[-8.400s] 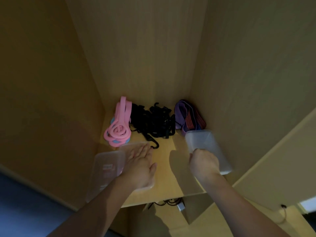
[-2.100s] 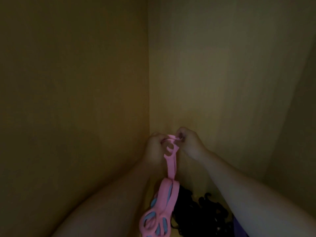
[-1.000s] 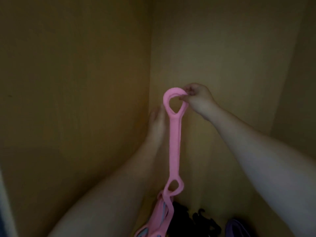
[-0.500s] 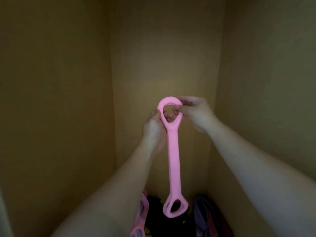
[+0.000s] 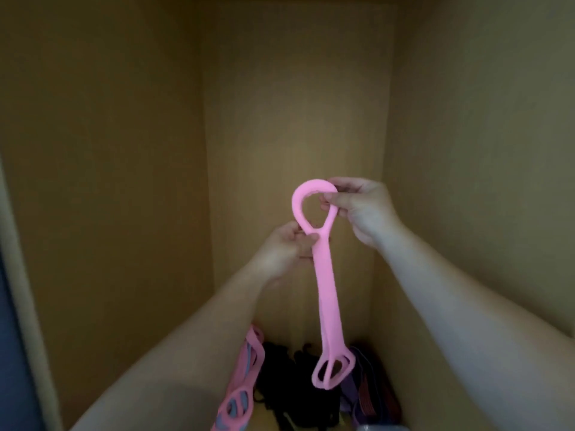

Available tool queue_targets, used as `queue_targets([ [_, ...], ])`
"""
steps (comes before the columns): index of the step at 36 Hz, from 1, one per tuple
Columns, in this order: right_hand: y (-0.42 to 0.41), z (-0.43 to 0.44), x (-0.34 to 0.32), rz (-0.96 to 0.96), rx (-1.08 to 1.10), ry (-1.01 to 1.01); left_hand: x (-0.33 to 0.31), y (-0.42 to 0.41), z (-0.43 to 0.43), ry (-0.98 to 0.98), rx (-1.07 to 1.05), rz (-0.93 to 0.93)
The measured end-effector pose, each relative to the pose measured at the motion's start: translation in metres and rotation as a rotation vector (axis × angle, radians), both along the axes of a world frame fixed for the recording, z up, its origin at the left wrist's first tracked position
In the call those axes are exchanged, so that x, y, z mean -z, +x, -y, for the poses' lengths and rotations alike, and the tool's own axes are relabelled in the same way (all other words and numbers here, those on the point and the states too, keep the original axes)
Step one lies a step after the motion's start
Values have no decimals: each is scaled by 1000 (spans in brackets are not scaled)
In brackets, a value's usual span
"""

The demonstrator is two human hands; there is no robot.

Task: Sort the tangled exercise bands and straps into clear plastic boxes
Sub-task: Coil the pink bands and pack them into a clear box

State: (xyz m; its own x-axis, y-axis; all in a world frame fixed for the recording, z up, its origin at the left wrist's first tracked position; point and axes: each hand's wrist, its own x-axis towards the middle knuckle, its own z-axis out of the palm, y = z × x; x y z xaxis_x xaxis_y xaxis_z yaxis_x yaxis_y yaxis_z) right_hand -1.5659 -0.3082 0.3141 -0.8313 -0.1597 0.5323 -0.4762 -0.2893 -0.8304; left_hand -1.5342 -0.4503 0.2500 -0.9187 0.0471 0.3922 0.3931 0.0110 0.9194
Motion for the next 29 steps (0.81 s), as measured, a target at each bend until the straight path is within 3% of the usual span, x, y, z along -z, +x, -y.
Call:
queue_targets([
  [8,7,-24,3,-143,-30,339,6,13,-8,-44,-135,31],
  [13,11,-24,6,-184,12,402,13,19,-6,-17,-145,43],
  [23,15,-16,31,-734,250,786,12,26,8,221,89,99],
  [26,16,-15,35,-846,289,915,10,29,8,307,146,108],
  [29,18,-14,38,-891,285,950,11,28,11,276,128,113],
])
